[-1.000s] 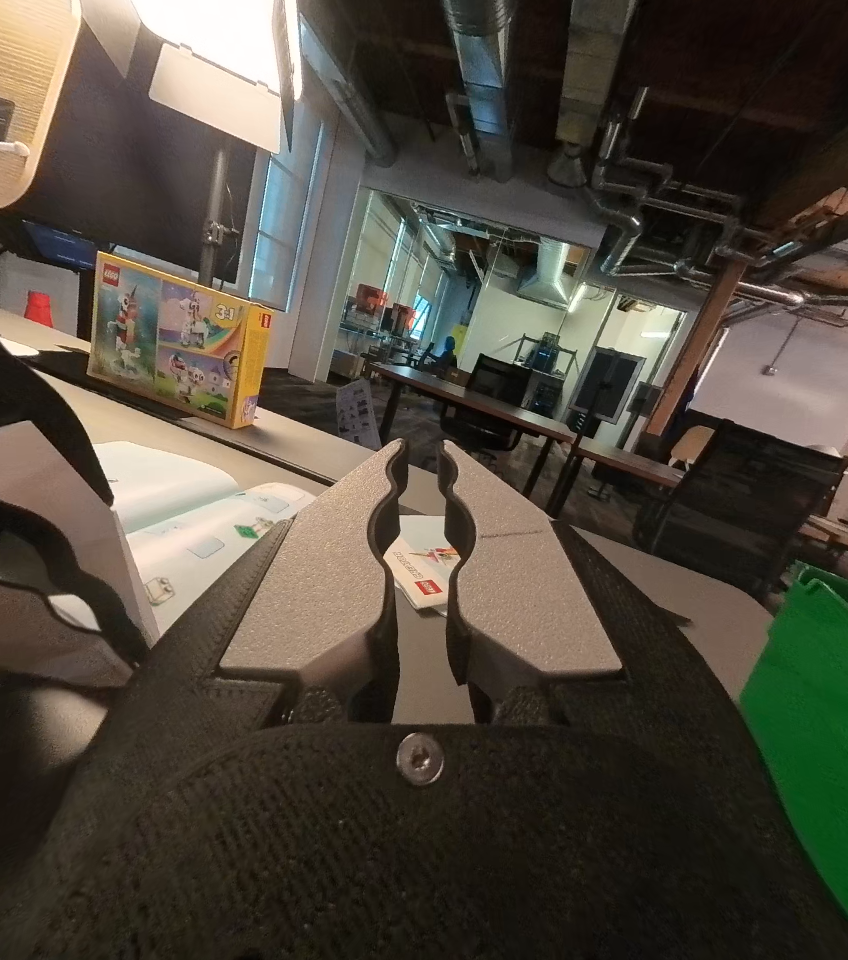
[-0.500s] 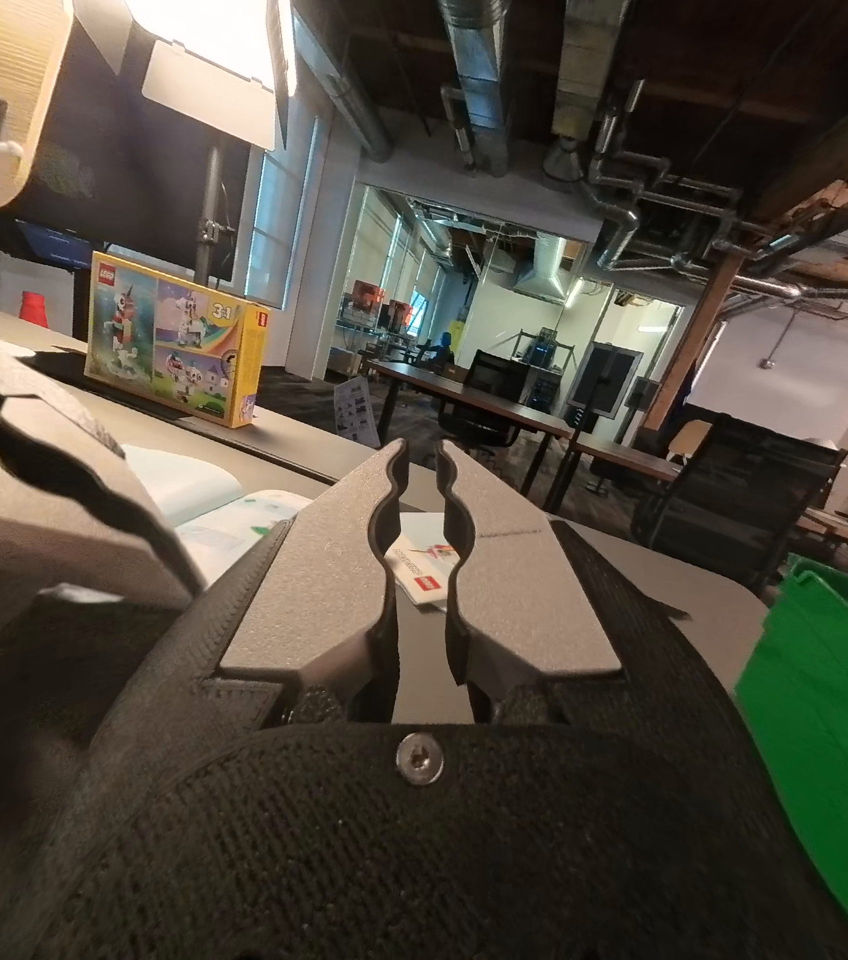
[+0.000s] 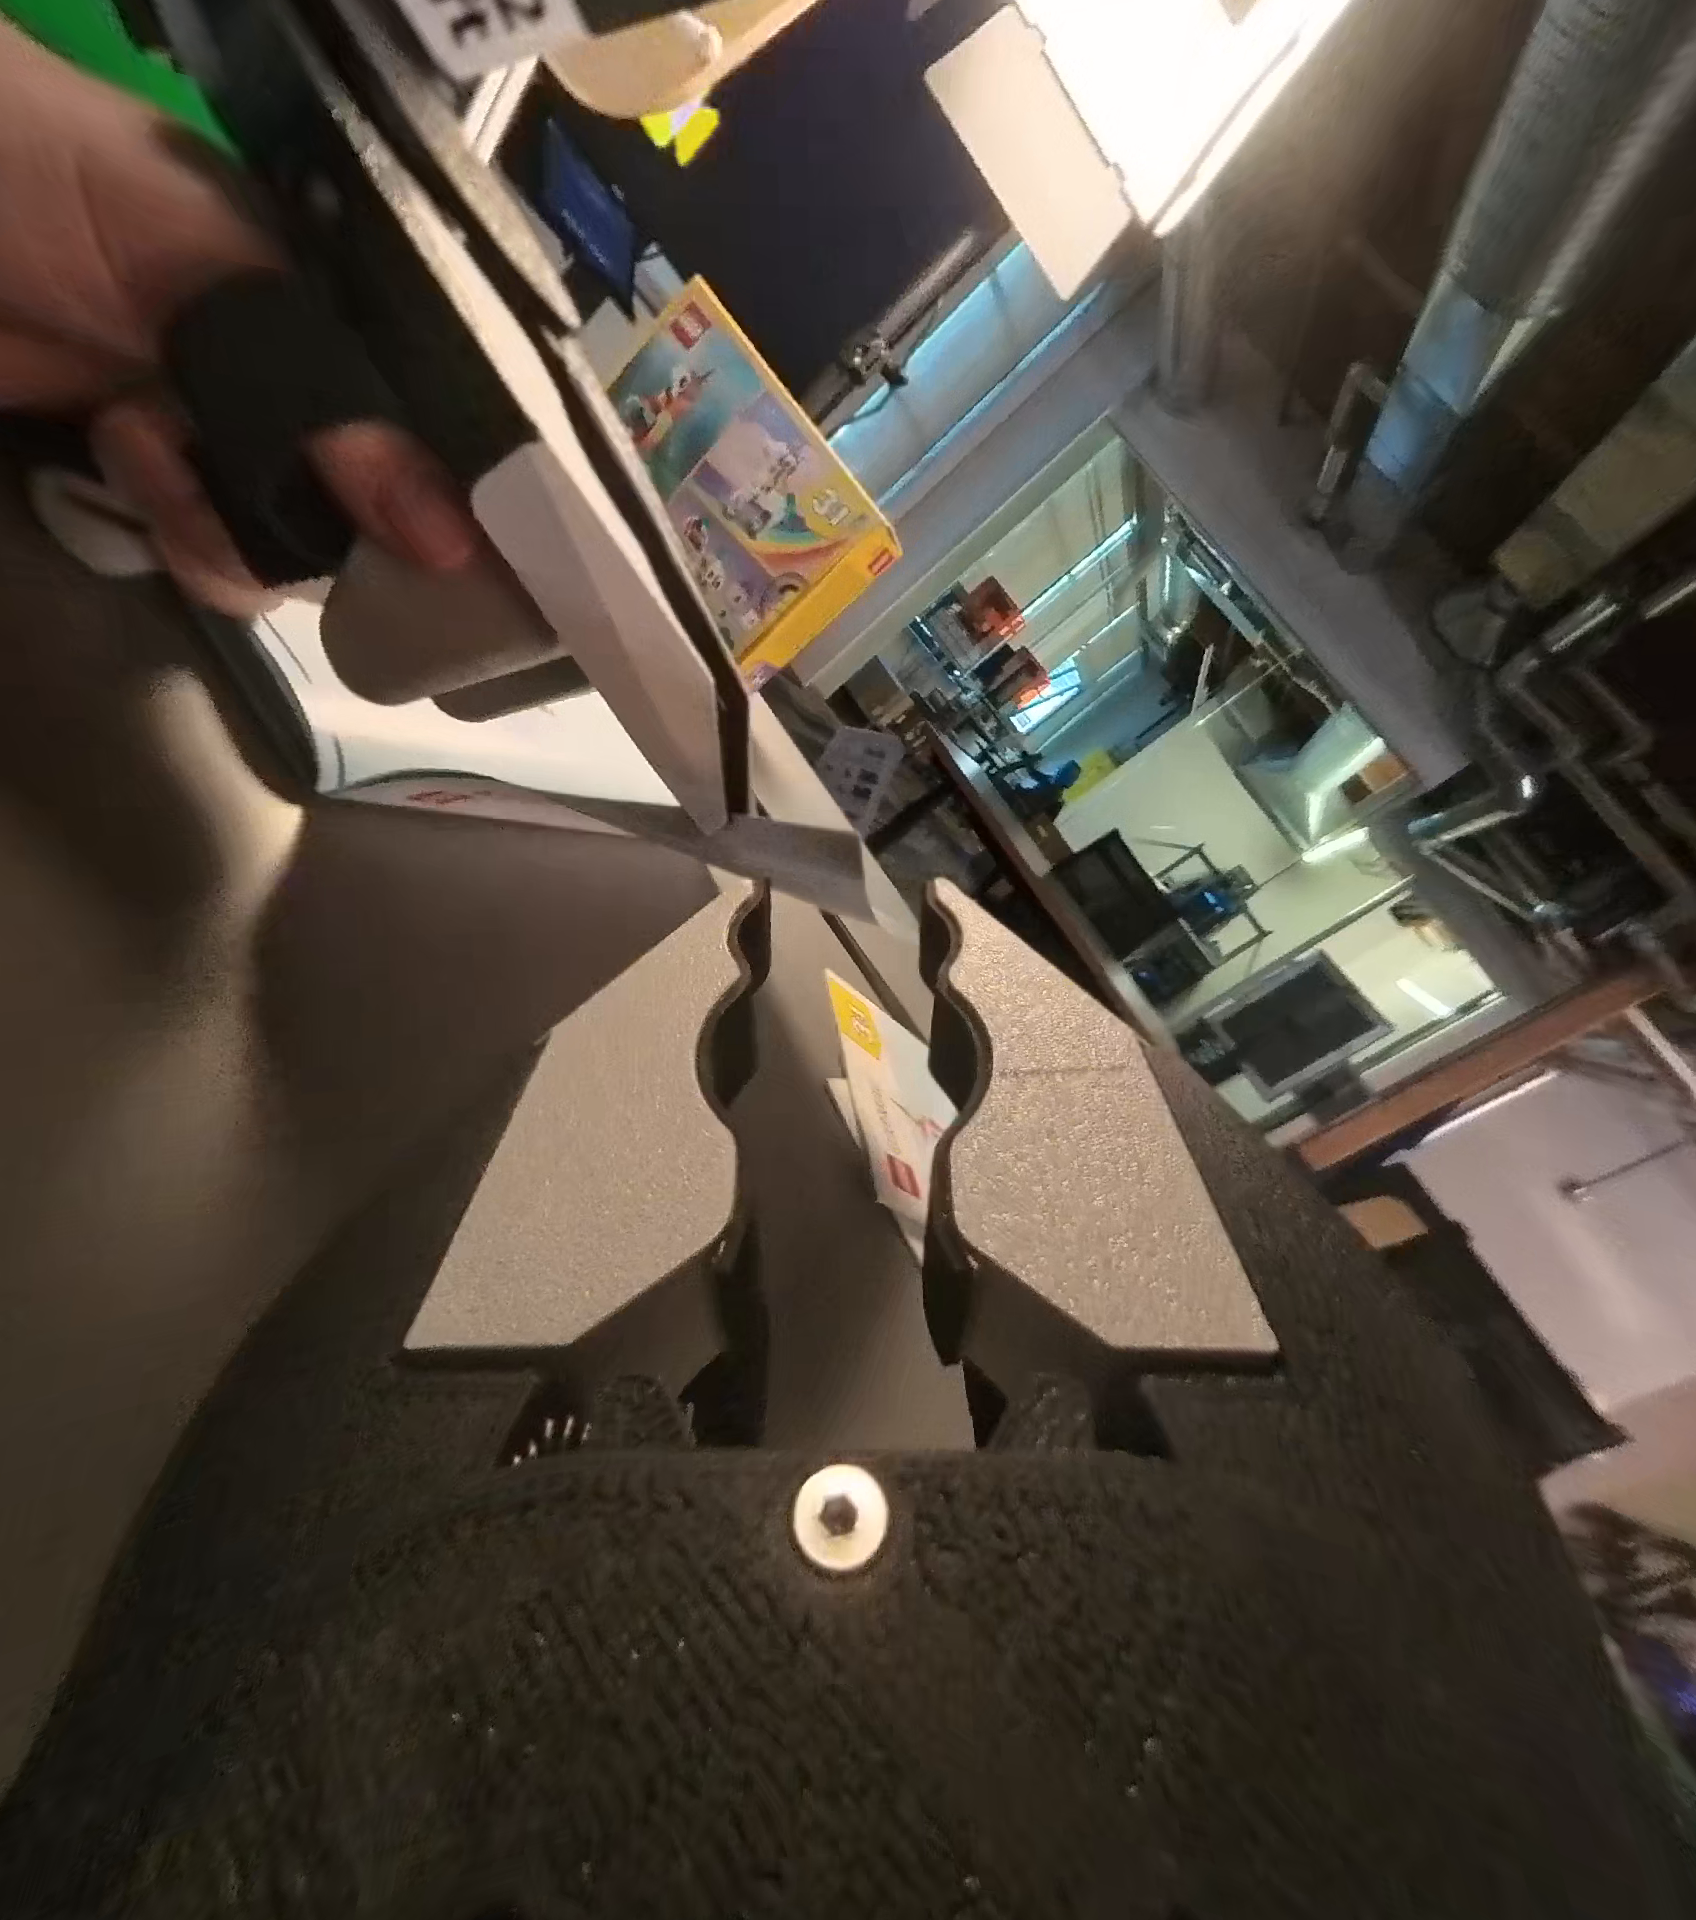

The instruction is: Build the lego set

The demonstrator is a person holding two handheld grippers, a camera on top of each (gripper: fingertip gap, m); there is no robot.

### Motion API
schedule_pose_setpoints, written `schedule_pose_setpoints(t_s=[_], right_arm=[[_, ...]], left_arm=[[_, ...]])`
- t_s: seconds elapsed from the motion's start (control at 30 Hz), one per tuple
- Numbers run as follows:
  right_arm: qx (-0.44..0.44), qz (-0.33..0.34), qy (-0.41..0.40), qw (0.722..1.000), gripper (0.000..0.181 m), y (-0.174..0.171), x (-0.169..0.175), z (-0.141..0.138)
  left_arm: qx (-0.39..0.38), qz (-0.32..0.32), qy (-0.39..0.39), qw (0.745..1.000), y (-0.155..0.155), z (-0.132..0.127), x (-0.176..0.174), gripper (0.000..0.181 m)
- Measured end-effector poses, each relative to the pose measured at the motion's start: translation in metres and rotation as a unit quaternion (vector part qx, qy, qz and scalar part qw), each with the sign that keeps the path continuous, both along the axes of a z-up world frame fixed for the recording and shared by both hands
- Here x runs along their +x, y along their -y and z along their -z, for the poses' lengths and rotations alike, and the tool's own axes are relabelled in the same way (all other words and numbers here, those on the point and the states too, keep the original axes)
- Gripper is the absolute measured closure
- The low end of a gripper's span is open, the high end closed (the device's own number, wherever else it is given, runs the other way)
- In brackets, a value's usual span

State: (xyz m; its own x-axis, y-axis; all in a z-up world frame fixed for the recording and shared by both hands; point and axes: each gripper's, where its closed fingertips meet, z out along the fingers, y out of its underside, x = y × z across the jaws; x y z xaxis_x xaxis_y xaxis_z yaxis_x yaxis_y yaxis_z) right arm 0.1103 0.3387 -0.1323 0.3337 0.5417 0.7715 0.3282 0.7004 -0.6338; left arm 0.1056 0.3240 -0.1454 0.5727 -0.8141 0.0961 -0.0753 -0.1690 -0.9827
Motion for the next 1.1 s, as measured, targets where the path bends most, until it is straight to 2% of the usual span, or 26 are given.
schedule_pose_setpoints(t_s=[0.3,0.57,0.97,1.1], right_arm=[[0.076,0.033,0.025,0.996,0.168,0.0,0.0,-0.003],[0.161,0.045,0.099,0.981,0.16,0.0,0.002,0.007],[0.178,0.056,0.104,0.977,0.167,-0.004,0.008,0.006],[0.18,0.052,0.11,0.976,0.176,-0.003,0.007,0.008]], left_arm=[[0.032,-0.009,-0.041,0.999,0.0,0.004,0.004,0.181],[0.044,-0.007,-0.068,0.997,0.001,0.008,0.007,0.181],[0.045,-0.005,-0.072,0.996,0.002,0.009,0.008,0.181],[0.044,-0.007,-0.072,0.996,0.001,0.009,0.008,0.181]])
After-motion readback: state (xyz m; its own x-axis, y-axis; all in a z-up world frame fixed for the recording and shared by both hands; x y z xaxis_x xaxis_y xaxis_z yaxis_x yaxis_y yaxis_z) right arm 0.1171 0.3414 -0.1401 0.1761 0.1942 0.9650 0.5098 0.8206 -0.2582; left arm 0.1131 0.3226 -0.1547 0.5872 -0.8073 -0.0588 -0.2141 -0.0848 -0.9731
